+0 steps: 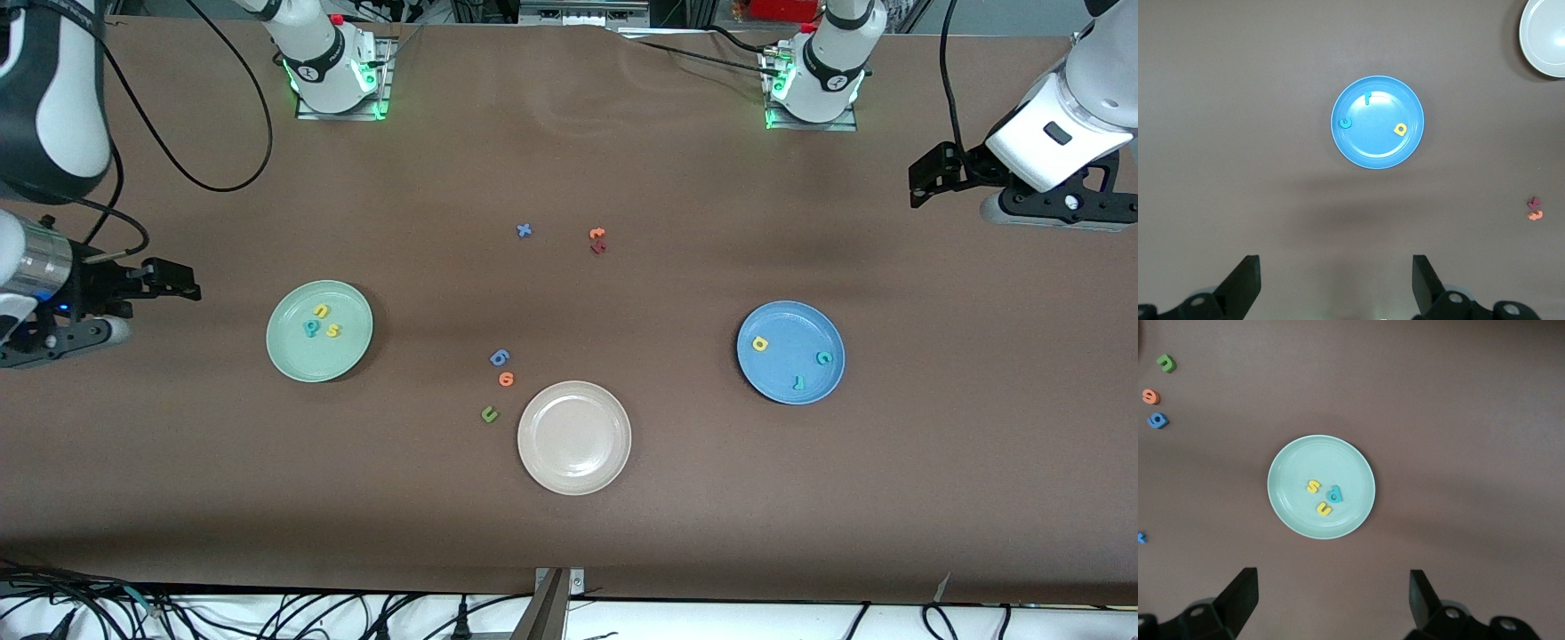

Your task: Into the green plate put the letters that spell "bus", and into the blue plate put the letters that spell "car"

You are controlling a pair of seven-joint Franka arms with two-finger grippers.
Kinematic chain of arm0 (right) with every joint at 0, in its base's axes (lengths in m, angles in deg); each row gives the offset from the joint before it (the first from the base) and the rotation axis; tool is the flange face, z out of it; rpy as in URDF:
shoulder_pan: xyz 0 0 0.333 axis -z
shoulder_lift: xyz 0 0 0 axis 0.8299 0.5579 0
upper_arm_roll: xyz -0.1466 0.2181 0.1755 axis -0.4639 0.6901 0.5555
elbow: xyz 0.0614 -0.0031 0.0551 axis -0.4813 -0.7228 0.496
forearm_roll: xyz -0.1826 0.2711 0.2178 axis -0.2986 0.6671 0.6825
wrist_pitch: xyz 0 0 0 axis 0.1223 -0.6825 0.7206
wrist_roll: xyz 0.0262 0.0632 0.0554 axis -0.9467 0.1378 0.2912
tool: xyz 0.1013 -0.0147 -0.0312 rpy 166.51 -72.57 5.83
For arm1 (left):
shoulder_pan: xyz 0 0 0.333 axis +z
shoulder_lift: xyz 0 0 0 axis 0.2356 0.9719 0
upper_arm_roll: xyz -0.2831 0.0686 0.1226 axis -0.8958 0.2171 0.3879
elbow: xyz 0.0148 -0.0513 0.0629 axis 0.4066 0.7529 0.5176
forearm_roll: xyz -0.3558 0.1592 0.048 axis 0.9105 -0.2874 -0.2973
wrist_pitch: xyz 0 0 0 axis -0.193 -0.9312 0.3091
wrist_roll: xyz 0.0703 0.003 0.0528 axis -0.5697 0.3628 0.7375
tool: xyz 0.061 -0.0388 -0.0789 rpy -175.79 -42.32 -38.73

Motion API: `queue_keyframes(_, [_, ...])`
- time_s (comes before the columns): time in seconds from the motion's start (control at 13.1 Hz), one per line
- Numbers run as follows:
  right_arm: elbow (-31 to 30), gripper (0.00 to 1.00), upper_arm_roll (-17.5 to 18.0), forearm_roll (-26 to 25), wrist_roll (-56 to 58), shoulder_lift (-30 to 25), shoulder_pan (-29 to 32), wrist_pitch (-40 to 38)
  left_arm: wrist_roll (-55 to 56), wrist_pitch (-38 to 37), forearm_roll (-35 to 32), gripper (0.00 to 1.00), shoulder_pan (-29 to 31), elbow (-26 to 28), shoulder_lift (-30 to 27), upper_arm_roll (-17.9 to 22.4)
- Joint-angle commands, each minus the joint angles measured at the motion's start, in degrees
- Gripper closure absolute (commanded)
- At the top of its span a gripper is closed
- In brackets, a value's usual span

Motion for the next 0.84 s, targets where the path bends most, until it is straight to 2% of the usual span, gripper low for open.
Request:
queue_keyframes(0.0, [10.02, 0.00, 1.09, 1.22, -7.01, 1.07, 1.40, -7.91, -1.05, -0.14, 1.28, 0.00, 0.52, -0.25, -0.61, -0.37])
queue_keyframes(0.15, [9.87, 0.00, 7.03, -0.09, -11.50, -1.38, 5.07, -8.46, -1.05, -0.14, 1.28, 0.00, 0.52, -0.25, -0.61, -0.37])
queue_keyframes(0.38, [5.32, 0.00, 13.29, -6.85, -23.79, -4.81, 5.79, -7.41, -1.05, -0.14, 1.28, 0.00, 0.52, -0.25, -0.61, -0.37])
queue_keyframes(0.61, [-2.84, 0.00, 14.80, -8.88, -27.52, -9.03, 6.58, 1.87, -1.13, -0.14, 1.28, 0.00, 0.52, -0.25, -0.61, -0.37])
queue_keyframes(0.76, [-11.97, 0.00, 16.72, -9.15, -27.43, -14.11, 9.29, 10.49, -1.13, -0.14, 1.28, 0.00, 0.52, -0.25, -0.61, -0.28])
